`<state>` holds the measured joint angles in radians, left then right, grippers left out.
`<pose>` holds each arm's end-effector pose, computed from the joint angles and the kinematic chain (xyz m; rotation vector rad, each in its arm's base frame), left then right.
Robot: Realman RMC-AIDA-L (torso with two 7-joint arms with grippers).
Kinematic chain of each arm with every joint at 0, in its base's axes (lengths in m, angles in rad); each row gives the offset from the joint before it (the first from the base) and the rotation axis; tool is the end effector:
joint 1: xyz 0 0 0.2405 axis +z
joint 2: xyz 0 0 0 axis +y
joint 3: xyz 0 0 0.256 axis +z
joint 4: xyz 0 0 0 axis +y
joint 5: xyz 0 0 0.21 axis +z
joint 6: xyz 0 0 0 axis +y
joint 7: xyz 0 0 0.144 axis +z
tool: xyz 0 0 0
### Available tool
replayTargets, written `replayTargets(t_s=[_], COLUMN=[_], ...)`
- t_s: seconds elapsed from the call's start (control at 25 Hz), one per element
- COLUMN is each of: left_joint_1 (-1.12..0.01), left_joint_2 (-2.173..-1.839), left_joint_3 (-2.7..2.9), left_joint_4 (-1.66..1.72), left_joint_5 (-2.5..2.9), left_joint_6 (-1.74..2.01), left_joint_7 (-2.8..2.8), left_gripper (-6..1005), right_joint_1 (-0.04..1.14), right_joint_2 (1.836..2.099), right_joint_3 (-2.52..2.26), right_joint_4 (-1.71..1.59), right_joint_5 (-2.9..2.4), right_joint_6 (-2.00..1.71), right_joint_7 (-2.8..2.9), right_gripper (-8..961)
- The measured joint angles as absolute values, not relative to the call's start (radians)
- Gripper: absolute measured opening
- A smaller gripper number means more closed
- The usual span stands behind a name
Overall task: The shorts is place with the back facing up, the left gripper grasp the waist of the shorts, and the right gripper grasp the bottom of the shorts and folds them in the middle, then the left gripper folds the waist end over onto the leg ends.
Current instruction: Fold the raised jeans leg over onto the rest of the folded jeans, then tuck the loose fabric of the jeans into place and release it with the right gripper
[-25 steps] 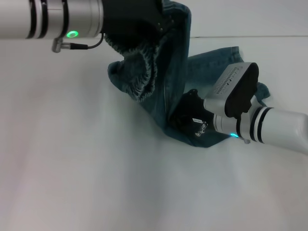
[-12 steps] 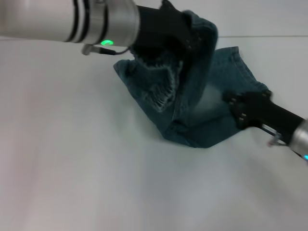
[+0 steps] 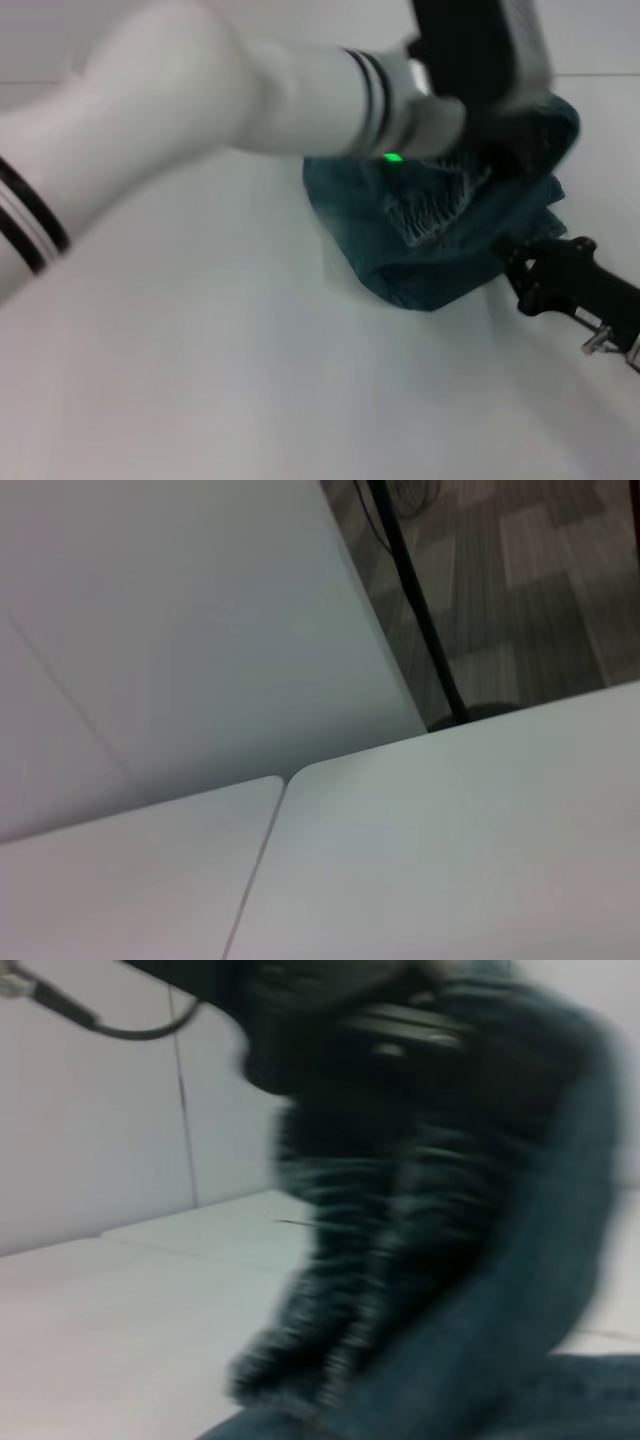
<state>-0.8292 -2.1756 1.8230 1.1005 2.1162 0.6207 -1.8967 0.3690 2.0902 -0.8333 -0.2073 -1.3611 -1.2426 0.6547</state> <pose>-0.0124 0.3770 -0.1242 -2.6402 0.3580 -0.2222 0.3313 0.2881 -0.0469 -2.2113 0.5658 0.7008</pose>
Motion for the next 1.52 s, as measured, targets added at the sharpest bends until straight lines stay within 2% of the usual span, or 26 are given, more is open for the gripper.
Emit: replayTargets(t_s=[0.28,0.36,0.8,0.92,1.04,1.24,1.52], left_joint_1=[-0.9,-0.911,-0.933,-0.927,-0.89,-0.762,-0.538], left_joint_2=[-2.175,-2.175,-2.172,-2.171,-2.169,-2.174,-2.175], left_joint_3=[1.926,1.921,1.816,1.805,1.771,1.65,1.538], left_joint_4=[1.005,0.985,0.878,0.869,0.895,1.044,1.194], left_joint_5=[2.054,2.052,2.062,2.072,2.076,2.054,1.906], left_joint_6=[0.518,0.524,0.559,0.563,0.571,0.659,0.759], left_joint_7=[-1.903,-1.905,-1.908,-1.908,-1.905,-1.873,-1.769], left_gripper=[148,356,600,712,824,934,907], right_joint_1=[0.374,0.373,0.384,0.372,0.337,0.253,0.198], right_joint_2=[2.094,2.094,2.092,2.086,2.075,2.063,2.088], right_joint_3=[-0.879,-0.88,-0.88,-0.882,-0.882,-0.882,-0.879], right_joint_4=[-0.189,-0.189,-0.191,-0.204,-0.239,-0.383,-0.771], right_joint_5=[-1.363,-1.364,-1.364,-1.364,-1.378,-1.426,-1.657], right_joint_6=[-1.238,-1.24,-1.241,-1.26,-1.3,-1.391,-1.488], right_joint_7=[0.657,0.658,0.669,0.682,0.709,0.831,1.149], right_gripper=[8,8,11,12,12,13,15])
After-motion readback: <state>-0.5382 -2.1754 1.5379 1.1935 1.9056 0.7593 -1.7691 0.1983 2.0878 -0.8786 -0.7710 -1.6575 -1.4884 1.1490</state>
